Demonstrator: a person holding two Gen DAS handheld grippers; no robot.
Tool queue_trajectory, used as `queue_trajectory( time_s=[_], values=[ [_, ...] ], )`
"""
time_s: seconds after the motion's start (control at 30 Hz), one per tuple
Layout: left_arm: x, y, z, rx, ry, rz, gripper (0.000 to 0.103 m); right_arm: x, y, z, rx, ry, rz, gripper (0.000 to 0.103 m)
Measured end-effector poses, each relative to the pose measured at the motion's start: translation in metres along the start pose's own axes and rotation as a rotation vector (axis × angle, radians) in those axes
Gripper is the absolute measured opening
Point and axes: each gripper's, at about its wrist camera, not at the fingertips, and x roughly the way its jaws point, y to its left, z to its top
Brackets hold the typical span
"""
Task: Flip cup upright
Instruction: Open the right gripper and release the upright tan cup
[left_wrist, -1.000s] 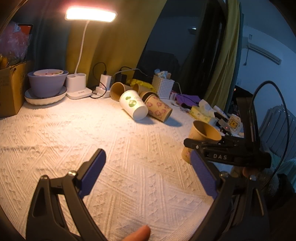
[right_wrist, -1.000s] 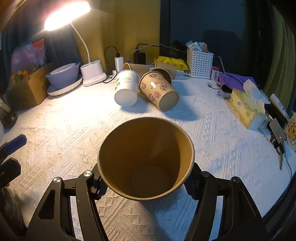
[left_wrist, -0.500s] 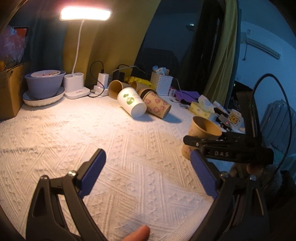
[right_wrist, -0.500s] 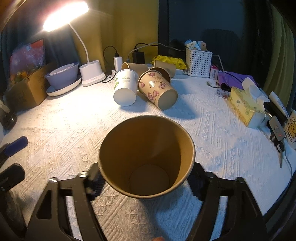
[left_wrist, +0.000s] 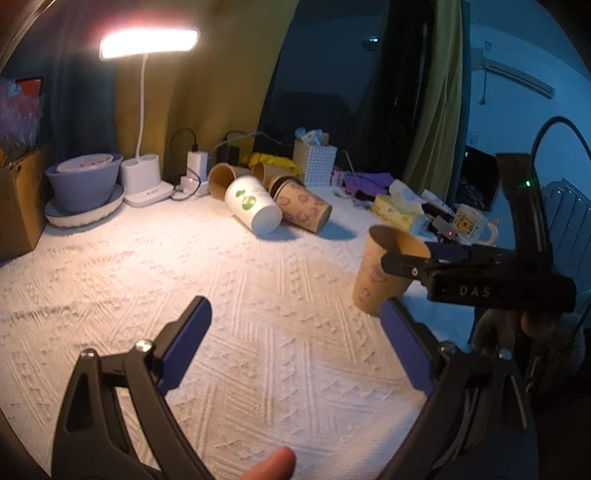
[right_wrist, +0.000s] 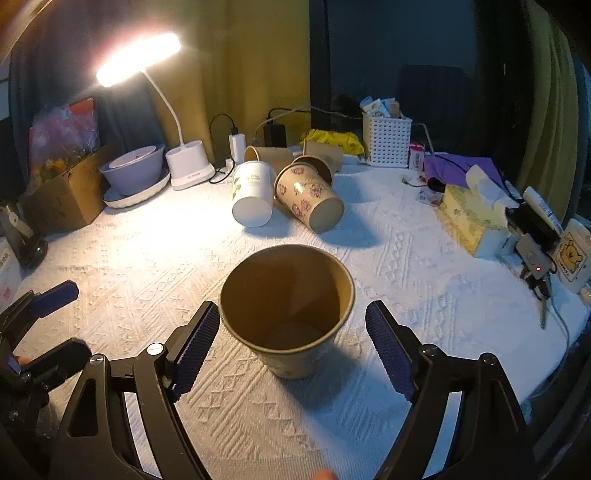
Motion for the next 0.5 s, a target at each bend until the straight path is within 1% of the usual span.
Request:
queue_trajectory(
  time_s=[0.17,0.5],
  values=[
    [-0.013,-0.01,0.009,0.02,-0.043,-0.007,0.094,-0.021,-0.004,0.001,0.003,-0.031,-0.004,0.084],
    [-0.031,-0.033,0.025,0.073,-0.078,0.002,0.094,-0.069,-0.003,0.005,-0.012,-0.116,0.012,0.084]
  ],
)
